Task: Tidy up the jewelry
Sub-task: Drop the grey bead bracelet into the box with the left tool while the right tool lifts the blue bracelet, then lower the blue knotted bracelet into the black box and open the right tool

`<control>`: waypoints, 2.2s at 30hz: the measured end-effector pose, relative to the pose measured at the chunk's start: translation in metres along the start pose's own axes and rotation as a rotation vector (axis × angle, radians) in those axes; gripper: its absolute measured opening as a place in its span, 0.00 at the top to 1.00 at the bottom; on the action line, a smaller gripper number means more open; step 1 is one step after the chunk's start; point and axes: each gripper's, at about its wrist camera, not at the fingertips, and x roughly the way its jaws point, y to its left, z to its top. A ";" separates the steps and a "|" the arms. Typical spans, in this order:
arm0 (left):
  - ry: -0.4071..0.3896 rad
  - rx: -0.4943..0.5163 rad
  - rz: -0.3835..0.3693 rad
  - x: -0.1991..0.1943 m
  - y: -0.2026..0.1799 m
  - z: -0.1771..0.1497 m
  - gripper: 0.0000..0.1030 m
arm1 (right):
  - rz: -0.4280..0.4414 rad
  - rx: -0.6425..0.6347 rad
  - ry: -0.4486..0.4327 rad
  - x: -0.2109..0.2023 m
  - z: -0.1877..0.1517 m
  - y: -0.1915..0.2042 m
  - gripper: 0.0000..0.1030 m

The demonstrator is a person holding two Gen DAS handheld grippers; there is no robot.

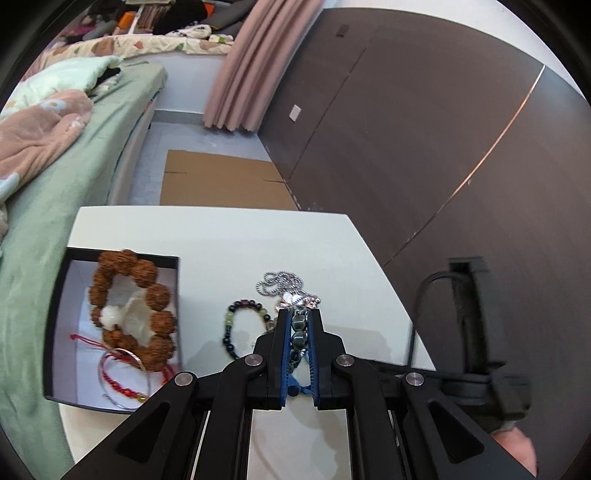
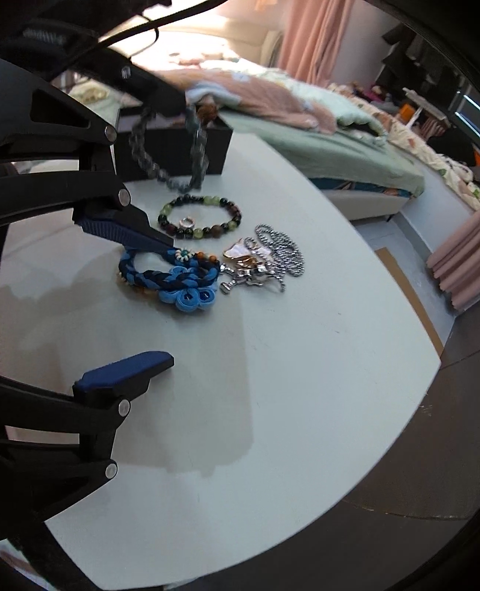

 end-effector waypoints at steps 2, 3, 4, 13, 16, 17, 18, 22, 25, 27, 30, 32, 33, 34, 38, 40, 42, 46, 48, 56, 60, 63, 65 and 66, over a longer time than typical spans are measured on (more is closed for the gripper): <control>-0.013 -0.002 0.016 -0.006 0.005 0.001 0.92 | -0.040 -0.030 -0.023 0.002 -0.002 0.008 0.46; -0.019 -0.007 0.021 -0.008 0.009 0.002 0.92 | -0.066 -0.048 -0.033 0.003 -0.003 0.012 0.46; -0.022 -0.015 0.020 -0.011 0.012 0.002 0.92 | -0.083 -0.060 -0.039 0.003 -0.003 0.015 0.45; -0.079 -0.044 0.043 -0.039 0.029 0.003 0.92 | -0.142 -0.129 -0.063 0.004 -0.007 0.029 0.80; -0.101 -0.055 0.049 -0.050 0.034 0.003 0.92 | -0.117 -0.100 -0.080 -0.002 -0.010 0.025 0.81; -0.107 -0.056 0.052 -0.051 0.035 0.003 0.92 | -0.105 -0.091 -0.086 -0.005 -0.012 0.024 0.81; -0.113 -0.057 0.057 -0.054 0.036 0.003 0.92 | -0.095 -0.084 -0.092 -0.007 -0.013 0.022 0.81; -0.136 -0.060 0.084 -0.061 0.042 0.003 0.92 | -0.056 -0.080 -0.118 -0.021 -0.018 0.019 0.81; -0.154 -0.079 0.095 -0.067 0.049 0.003 0.92 | -0.025 -0.094 -0.140 -0.030 -0.023 0.021 0.81; -0.162 -0.091 0.102 -0.070 0.054 0.003 0.92 | -0.008 -0.103 -0.156 -0.035 -0.026 0.023 0.81; -0.166 -0.108 0.108 -0.071 0.059 0.004 0.91 | 0.010 -0.111 -0.170 -0.039 -0.027 0.027 0.81; -0.164 -0.121 0.110 -0.070 0.061 0.004 0.91 | 0.020 -0.112 -0.174 -0.038 -0.025 0.034 0.81; -0.164 -0.124 0.109 -0.071 0.062 0.004 0.92 | 0.025 -0.113 -0.176 -0.037 -0.024 0.038 0.81; -0.163 -0.128 0.110 -0.071 0.063 0.004 0.92 | 0.030 -0.116 -0.179 -0.038 -0.024 0.039 0.81; -0.131 -0.152 0.130 -0.066 0.068 0.006 0.91 | 0.049 -0.127 -0.188 -0.040 -0.023 0.045 0.81; -0.088 -0.174 0.132 -0.059 0.072 0.006 0.90 | 0.058 -0.132 -0.192 -0.040 -0.022 0.049 0.81; -0.050 -0.206 0.129 -0.053 0.079 0.006 0.71 | 0.065 -0.139 -0.198 -0.040 -0.022 0.053 0.81; -0.080 -0.249 0.125 -0.059 0.087 0.006 0.34 | 0.088 -0.148 -0.211 -0.042 -0.021 0.057 0.81; -0.109 -0.251 0.133 -0.066 0.088 0.008 0.33 | 0.105 -0.151 -0.222 -0.043 -0.020 0.060 0.81; -0.151 -0.287 0.151 -0.079 0.099 0.013 0.33 | 0.201 -0.194 -0.284 -0.055 -0.021 0.080 0.81; -0.182 -0.279 0.155 -0.088 0.098 0.015 0.33 | 0.275 -0.217 -0.305 -0.060 -0.021 0.091 0.81; -0.193 -0.281 0.153 -0.091 0.101 0.018 0.33 | 0.320 -0.233 -0.315 -0.060 -0.023 0.099 0.81; -0.199 -0.287 0.149 -0.094 0.103 0.019 0.33 | 0.346 -0.243 -0.317 -0.059 -0.023 0.105 0.81; -0.203 -0.290 0.150 -0.094 0.104 0.020 0.33 | 0.357 -0.248 -0.318 -0.058 -0.023 0.108 0.81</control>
